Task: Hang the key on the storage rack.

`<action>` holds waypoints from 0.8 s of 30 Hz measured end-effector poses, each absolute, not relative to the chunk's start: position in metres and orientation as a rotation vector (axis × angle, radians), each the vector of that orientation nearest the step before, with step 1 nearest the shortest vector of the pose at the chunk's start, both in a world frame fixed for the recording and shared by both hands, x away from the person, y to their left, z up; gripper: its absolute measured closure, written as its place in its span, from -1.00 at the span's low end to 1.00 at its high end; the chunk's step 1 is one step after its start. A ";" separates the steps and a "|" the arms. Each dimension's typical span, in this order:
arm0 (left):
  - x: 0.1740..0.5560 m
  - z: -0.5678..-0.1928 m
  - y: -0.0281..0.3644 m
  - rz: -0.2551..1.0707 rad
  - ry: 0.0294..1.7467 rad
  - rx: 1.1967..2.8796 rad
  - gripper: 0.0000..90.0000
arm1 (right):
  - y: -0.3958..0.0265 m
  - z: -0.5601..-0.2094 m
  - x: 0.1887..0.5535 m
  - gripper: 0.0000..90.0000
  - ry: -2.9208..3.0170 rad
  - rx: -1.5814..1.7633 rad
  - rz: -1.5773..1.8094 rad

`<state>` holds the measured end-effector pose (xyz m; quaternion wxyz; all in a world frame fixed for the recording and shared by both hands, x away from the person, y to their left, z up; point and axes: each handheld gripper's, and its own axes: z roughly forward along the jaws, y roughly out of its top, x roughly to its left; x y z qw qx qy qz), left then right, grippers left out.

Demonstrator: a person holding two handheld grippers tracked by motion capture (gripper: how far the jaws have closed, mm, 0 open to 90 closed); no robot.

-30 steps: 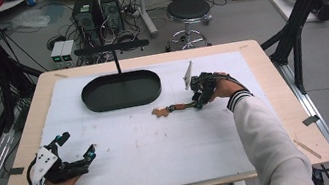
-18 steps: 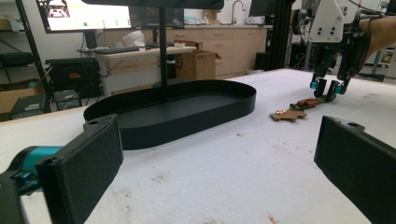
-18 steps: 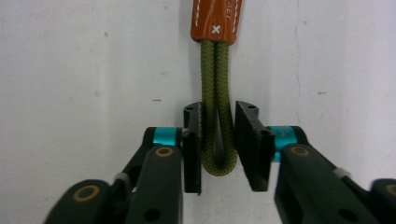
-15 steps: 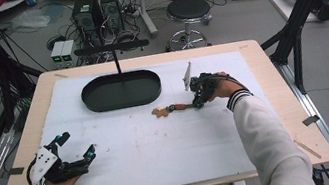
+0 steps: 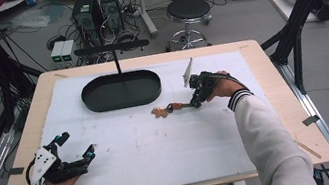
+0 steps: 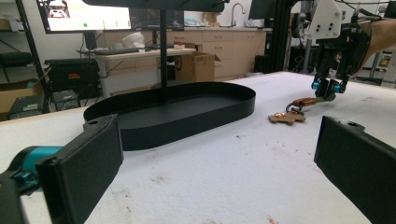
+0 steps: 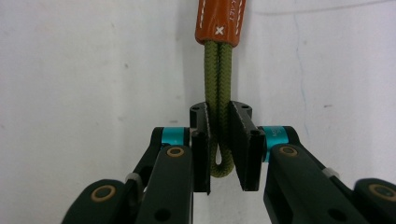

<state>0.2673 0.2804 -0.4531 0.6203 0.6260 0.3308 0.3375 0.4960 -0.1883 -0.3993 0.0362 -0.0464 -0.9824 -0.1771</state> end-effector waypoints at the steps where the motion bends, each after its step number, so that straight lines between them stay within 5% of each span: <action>1: 0.267 -0.453 0.280 0.776 0.762 1.438 -0.96 | -0.189 -0.397 0.496 0.77 -3.011 -0.150 -0.560; 24: 0.309 -0.397 0.255 0.533 0.596 1.620 -0.96 | -0.191 -0.337 0.464 0.78 -2.854 -0.166 -1.117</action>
